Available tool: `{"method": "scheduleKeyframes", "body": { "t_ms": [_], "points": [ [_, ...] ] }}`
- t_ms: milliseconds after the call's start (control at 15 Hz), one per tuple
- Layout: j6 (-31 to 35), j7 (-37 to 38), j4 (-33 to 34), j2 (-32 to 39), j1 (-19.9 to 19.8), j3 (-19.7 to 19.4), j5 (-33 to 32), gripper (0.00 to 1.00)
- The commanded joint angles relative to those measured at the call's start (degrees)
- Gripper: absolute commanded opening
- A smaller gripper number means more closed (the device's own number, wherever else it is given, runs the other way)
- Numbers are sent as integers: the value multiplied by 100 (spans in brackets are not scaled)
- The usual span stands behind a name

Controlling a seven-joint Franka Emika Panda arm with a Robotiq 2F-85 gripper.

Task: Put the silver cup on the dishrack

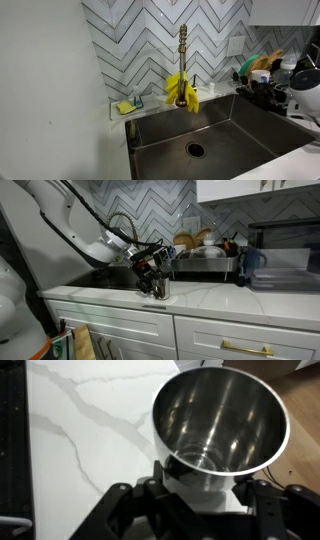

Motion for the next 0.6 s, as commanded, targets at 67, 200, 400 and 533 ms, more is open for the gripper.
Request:
{"method": "scheduleKeyframes", "body": {
  "t_ms": [67, 200, 400, 533],
  "points": [
    [15, -591, -188, -701, 166, -24, 880, 40],
    [134, -883, -240, -977, 245, -86, 1333, 40],
    [539, -1258, -285, -1320, 379, -187, 1851, 40],
    [1047, -1546, -313, -1496, 502, -290, 2227, 40]
  ]
}}
